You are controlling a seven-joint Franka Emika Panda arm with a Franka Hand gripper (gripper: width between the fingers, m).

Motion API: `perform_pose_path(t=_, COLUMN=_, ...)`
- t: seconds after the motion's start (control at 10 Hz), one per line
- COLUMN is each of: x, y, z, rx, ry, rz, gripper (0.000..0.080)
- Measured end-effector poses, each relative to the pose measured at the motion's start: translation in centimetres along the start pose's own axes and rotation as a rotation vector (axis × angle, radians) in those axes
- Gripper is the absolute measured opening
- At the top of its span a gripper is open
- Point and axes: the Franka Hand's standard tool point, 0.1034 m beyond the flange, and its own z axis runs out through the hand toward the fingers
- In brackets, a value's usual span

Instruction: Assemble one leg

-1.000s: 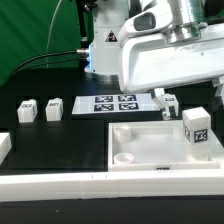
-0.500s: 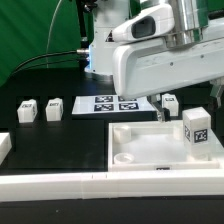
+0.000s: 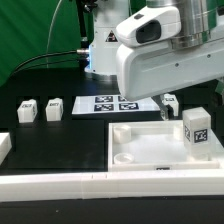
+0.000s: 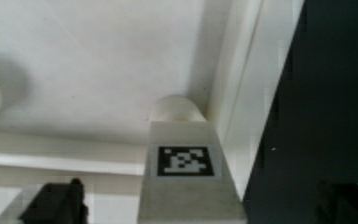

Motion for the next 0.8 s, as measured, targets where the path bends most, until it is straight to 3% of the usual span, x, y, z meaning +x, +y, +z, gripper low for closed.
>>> perform_pose_path(t=0.4, x=1.5, y=0.1, z=0.8, rx=0.005, ry=0.010, rz=0.016, gripper=0.0649)
perform_pose_path(t=0.7, x=1.4, y=0.0, z=1.0, rx=0.005, ry=0.009, rz=0.001, gripper=0.0649)
perform_pose_path(t=0.8, x=1.2, y=0.0, z=1.1, rx=0.005, ry=0.004, rz=-0.007, gripper=0.0560)
